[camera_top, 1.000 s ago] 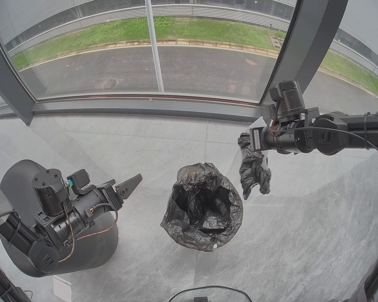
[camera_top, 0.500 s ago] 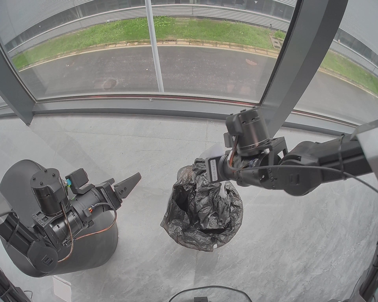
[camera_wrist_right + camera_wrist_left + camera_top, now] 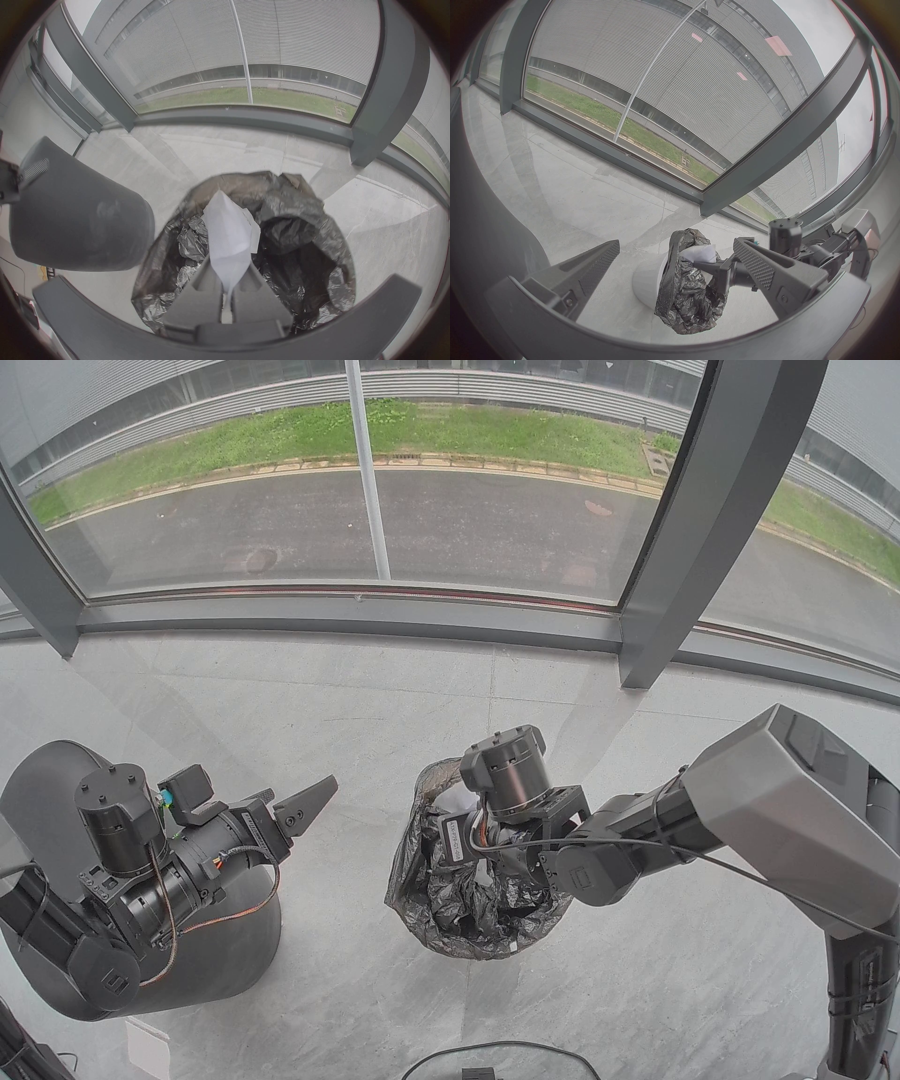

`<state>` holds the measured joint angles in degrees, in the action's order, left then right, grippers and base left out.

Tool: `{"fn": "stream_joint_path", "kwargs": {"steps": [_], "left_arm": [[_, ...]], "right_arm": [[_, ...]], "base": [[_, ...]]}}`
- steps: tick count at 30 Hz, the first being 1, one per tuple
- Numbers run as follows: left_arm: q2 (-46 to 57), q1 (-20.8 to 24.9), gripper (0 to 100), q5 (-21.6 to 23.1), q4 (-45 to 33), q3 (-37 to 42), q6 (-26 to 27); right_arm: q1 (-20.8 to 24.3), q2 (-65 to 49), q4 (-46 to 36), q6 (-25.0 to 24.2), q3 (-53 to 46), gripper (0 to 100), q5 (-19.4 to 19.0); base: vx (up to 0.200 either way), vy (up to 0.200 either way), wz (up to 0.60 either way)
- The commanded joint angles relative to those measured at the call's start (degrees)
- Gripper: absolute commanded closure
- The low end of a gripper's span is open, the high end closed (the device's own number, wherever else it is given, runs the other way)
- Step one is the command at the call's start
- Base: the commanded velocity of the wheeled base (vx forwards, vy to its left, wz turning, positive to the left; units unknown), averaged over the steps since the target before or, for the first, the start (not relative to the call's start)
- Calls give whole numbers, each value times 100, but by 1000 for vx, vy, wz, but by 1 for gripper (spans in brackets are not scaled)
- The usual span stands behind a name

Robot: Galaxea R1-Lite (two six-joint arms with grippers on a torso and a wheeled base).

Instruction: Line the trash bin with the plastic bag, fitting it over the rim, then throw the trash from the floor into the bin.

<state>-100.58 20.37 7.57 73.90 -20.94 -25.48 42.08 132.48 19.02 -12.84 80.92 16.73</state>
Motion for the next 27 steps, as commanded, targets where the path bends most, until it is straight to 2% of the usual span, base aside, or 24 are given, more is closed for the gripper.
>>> {"fn": "stream_joint_path", "kwargs": {"steps": [1, 10, 11, 20, 27], "left_arm": [[-23, 2, 0, -1, 2, 3, -1], [-84, 11, 0, -1, 2, 3, -10], [-75, 11, 0, -1, 2, 3, -1], [-58, 11, 0, -1, 10, 11, -10], [-58, 11, 0, -1, 10, 11, -10]], "right_arm": [[2, 367, -3, 0, 3, 100, 24], [-121, 534, 5, 44, 20, 100, 33], [-139, 560, 5, 44, 29, 0, 41], [-156, 129, 32, -26, -15, 0, 33], [46, -108, 5, -70, -129, 0, 6]], "base": [[0, 0, 0], [0, 0, 0], [0, 0, 0], [0, 0, 0], [0, 0, 0]]}}
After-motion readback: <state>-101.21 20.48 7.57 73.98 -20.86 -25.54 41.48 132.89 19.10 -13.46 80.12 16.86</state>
